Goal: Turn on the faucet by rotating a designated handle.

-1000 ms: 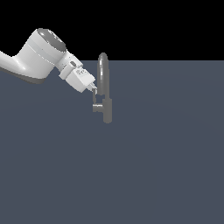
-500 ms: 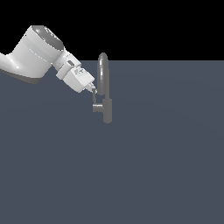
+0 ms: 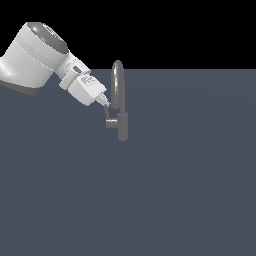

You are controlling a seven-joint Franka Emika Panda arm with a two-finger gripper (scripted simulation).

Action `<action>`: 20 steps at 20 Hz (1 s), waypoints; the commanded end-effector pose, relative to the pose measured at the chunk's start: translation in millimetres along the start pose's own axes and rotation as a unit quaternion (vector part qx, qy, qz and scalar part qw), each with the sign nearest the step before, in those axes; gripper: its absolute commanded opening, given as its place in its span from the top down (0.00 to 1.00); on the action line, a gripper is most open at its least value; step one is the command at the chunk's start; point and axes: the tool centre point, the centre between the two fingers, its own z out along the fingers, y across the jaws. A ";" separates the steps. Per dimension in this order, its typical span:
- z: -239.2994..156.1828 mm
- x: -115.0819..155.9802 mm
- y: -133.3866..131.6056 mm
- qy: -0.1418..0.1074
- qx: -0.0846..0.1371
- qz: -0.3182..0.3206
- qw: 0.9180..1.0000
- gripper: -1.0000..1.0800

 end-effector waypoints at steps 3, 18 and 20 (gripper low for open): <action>1.2 -1.2 6.3 -0.007 -0.002 0.000 1.000 1.00; 15.9 -16.9 49.3 0.000 -0.004 -0.001 1.000 1.00; 17.0 -18.0 52.3 0.000 -0.005 -0.001 1.000 1.00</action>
